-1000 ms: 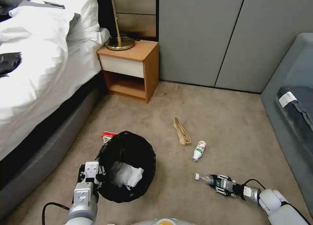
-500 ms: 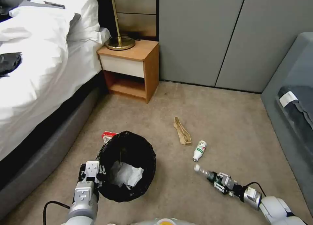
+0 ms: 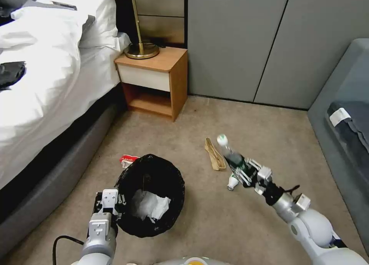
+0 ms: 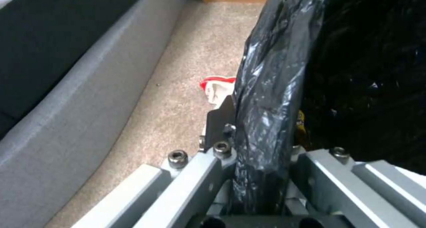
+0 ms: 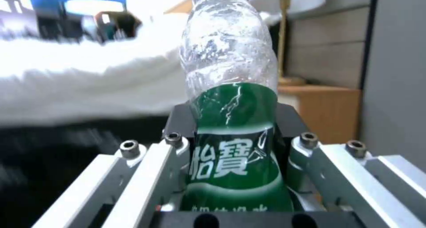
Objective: Pick up the trash bin, then pick up the garbage from the floor and place it into the trash bin.
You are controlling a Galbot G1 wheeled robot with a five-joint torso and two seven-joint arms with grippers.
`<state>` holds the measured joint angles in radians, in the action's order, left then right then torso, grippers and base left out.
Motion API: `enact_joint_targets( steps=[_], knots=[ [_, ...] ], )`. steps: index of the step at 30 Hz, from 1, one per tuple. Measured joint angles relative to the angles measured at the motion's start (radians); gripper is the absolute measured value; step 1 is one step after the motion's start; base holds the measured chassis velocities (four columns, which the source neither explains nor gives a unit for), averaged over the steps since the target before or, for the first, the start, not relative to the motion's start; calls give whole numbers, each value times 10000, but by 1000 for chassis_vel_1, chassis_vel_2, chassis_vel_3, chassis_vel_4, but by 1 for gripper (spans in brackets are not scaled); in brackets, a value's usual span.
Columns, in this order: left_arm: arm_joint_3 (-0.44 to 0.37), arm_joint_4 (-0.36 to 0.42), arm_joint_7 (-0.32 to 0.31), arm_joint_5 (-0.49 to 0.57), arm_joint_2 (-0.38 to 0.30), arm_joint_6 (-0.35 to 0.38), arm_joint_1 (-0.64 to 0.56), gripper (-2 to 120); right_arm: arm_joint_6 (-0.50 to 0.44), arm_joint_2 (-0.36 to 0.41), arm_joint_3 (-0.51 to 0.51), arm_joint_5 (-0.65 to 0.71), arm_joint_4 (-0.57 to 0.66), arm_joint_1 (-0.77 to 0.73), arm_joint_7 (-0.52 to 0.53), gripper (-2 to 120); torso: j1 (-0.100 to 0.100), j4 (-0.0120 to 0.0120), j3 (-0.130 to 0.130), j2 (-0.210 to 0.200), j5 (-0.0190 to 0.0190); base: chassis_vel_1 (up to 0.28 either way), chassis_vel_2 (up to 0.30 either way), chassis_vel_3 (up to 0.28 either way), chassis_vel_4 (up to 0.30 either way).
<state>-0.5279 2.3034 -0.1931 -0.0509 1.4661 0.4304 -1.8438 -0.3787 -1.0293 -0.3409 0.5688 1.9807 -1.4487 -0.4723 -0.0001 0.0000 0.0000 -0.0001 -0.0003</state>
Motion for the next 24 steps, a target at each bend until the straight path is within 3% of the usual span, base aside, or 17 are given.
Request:
enact_joint_targets(
  steps=[6,9,18,24],
  knots=[
    [73,-110,0,13,4,-10,113,1,923,-415,1677,352,1725,-80,1601,24,0,-2,0,0,0,0,0,0,0],
    [104,-144,1,14,2,-18,127,1,1128,-715,2144,297,1834,-21,1898,24,0,-1,0,0,2,0,0,0,0],
    [358,-180,3,-96,24,-6,252,1,1352,-1423,3609,-710,874,259,2084,24,1,0,0,0,2,0,0,0,0],
    [481,-180,3,-217,89,-2,239,1,1390,-1552,4016,-1090,137,349,2067,23,1,0,0,0,3,0,0,0,0]
  ],
)
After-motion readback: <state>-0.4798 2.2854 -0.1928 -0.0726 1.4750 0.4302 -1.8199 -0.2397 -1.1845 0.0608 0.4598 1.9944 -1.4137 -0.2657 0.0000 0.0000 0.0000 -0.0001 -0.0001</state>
